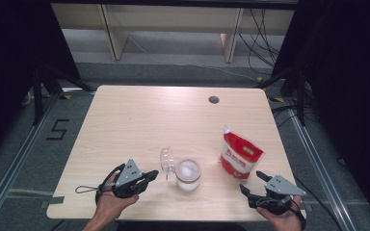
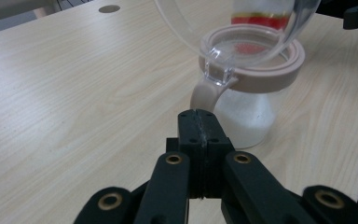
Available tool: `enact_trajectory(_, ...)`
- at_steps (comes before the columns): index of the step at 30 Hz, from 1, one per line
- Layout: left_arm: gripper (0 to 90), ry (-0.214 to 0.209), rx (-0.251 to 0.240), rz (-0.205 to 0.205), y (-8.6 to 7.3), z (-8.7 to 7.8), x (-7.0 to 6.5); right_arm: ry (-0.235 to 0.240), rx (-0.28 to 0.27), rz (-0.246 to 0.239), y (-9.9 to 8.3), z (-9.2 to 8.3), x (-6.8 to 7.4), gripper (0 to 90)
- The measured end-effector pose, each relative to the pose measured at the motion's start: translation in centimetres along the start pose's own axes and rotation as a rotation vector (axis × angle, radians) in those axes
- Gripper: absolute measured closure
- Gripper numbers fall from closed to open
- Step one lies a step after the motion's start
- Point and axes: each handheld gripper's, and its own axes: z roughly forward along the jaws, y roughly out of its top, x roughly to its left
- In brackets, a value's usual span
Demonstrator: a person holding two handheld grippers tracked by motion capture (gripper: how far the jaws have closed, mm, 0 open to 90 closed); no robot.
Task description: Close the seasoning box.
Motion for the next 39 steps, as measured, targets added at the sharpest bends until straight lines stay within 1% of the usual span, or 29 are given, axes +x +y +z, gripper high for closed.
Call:
enact_trajectory(1,89.2,-0.002,0.001,-0.004,0.1,0.0,-0.1,-0.002,0.002,0.005,0.0,-0.1,0.0,23.8)
enact_trajectory(2,89.2,-0.013,0.005,0.040,0.5,0.0,-0.1,0.003,0.004,-0.007,0.0,0.0,-0.1,23.9)
enact_trajectory(3,89.3,-0.013,0.005,0.040,0.5,0.0,-0.1,0.003,0.004,-0.007,0.0,0.0,-0.1,23.9)
enact_trajectory(4,89.3,-0.014,-0.002,0.003,0.5,0.0,-0.4,0.004,0.000,-0.007,0.0,0.0,-0.1,23.9)
enact_trajectory(5,89.3,-0.014,0.000,0.025,0.8,0.0,-0.3,-0.008,-0.009,-0.025,0.0,-0.1,-0.2,23.9)
enact_trajectory(6,89.2,-0.024,-0.013,0.010,0.9,0.1,-0.3,-0.006,0.013,0.031,0.0,-0.2,0.2,23.9)
enact_trajectory(7,89.3,-0.024,-0.013,0.010,0.9,0.1,-0.3,-0.006,0.013,0.031,0.0,-0.2,0.2,23.9)
enact_trajectory(8,89.3,-0.026,-0.011,0.023,1.0,0.1,-0.2,-0.009,0.006,0.011,0.0,-0.1,0.0,23.9)
enact_trajectory(9,89.3,-0.019,-0.022,0.023,1.2,0.1,-0.3,-0.009,0.006,0.011,0.0,-0.1,0.0,23.9)
enact_trajectory(10,89.2,-0.025,-0.019,0.042,1.4,0.1,-0.2,0.005,0.001,-0.009,0.0,0.0,-0.1,23.9)
enact_trajectory(11,89.2,-0.030,-0.027,0.027,1.5,0.1,-0.3,-0.002,0.005,-0.001,0.0,0.0,0.0,23.9)
enact_trajectory(15,89.2,-0.027,-0.025,0.023,1.8,0.2,-0.2,-0.005,-0.002,-0.007,0.0,0.0,-0.1,23.9)
enact_trajectory(16,89.2,-0.032,-0.026,0.035,1.8,0.3,-0.1,-0.005,-0.003,-0.007,0.0,0.0,-0.1,23.9)
enact_trajectory(18,89.2,-0.037,-0.021,0.016,1.8,0.4,-0.4,-0.002,0.003,0.000,0.0,0.0,0.0,23.9)
enact_trajectory(21,89.2,-0.034,-0.018,0.021,1.9,0.6,-0.5,0.001,-0.002,0.008,0.0,0.0,0.0,23.9)
enact_trajectory(23,89.2,-0.039,-0.016,0.043,1.9,0.8,-0.4,0.004,-0.003,-0.005,0.0,0.0,0.0,23.9)
enact_trajectory(24,89.2,-0.040,-0.015,0.033,1.9,0.9,-0.5,0.005,-0.001,-0.012,0.0,0.0,-0.1,23.9)
enact_trajectory(25,89.2,-0.045,-0.016,0.035,1.9,0.9,-0.5,0.009,-0.004,-0.004,0.0,0.0,0.0,23.7)
enact_trajectory(26,89.2,-0.044,-0.017,0.017,1.9,1.0,-0.6,0.007,-0.003,-0.009,0.0,0.0,-0.1,23.8)
enact_trajectory(27,89.2,-0.045,-0.019,0.017,1.9,1.0,-0.6,0.007,-0.003,-0.009,0.0,0.0,-0.1,23.8)
enact_trajectory(28,89.2,-0.044,-0.022,0.016,1.9,1.0,-0.7,-0.004,-0.014,-0.027,0.1,0.0,-0.1,23.8)
enact_trajectory(30,89.2,-0.036,-0.018,0.028,2.0,0.8,-0.6,0.007,-0.009,-0.018,0.1,0.1,-0.1,23.8)
enact_trajectory(31,89.2,-0.036,-0.018,0.028,2.0,0.8,-0.6,-0.001,-0.016,-0.031,0.1,0.0,-0.1,23.8)
enact_trajectory(34,89.2,-0.040,-0.015,0.044,2.1,0.8,-0.5,0.004,-0.013,-0.025,0.1,0.0,-0.1,23.8)
enact_trajectory(35,89.2,-0.040,-0.015,0.044,2.1,0.8,-0.5,0.004,-0.013,-0.025,0.1,0.0,-0.1,23.8)
enact_trajectory(36,89.2,-0.036,-0.016,0.030,2.1,0.9,-0.6,0.016,-0.001,0.009,0.1,0.0,0.1,23.8)
enact_trajectory(37,89.2,-0.036,-0.016,0.030,2.1,0.9,-0.6,0.011,-0.003,0.005,0.0,0.1,0.1,23.8)
enact_trajectory(38,89.2,-0.040,-0.015,0.036,2.1,0.9,-0.6,0.011,-0.003,0.005,0.0,0.1,0.1,23.8)
enact_trajectory(39,89.2,-0.045,-0.016,0.057,2.2,1.0,-0.5,0.012,-0.003,0.006,0.0,0.1,0.1,23.8)
